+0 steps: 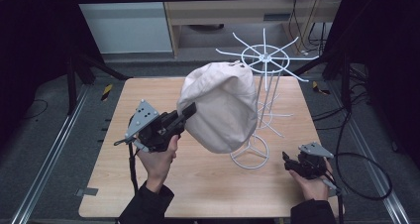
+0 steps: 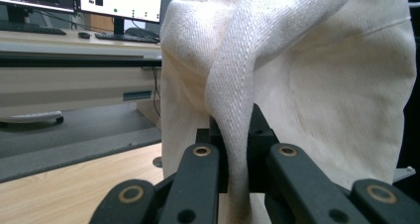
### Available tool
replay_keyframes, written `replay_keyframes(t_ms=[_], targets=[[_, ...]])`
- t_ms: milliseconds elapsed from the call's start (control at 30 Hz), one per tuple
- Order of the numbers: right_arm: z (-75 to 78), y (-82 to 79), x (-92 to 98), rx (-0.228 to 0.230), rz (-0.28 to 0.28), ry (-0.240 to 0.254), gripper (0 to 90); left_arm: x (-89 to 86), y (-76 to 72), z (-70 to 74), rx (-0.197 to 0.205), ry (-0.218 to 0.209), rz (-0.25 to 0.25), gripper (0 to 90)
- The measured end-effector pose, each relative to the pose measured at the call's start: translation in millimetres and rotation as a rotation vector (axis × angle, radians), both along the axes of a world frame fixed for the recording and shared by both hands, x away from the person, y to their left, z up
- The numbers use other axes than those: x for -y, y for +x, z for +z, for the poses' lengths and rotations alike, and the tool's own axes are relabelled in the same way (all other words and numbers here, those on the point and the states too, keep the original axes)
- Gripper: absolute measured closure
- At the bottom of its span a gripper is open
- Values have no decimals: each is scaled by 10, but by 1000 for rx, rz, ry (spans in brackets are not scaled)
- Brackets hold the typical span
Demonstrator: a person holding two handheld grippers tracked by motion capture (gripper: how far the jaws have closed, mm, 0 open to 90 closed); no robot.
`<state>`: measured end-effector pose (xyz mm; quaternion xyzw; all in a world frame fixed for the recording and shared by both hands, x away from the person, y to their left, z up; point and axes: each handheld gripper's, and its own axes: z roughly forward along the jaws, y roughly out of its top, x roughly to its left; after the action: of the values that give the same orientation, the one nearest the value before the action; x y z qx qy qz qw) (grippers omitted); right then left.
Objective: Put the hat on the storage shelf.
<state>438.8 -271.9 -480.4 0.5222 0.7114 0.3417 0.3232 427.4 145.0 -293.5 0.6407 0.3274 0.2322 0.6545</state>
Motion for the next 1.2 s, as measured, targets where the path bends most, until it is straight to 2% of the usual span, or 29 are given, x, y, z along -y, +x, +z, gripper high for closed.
replay_keyframes(t_ms=[567,1067,1200], targets=[[-1,1,1,1,1,-1,244,51,42,-108,-36,34,-22,803],[-1,-3,-1,-2,0,0,243,-25,-18,-156,-65,67,-43,604],[-3,-2,3,-2,1,-1,243,-88,-66,-174,-69,67,-31,565]])
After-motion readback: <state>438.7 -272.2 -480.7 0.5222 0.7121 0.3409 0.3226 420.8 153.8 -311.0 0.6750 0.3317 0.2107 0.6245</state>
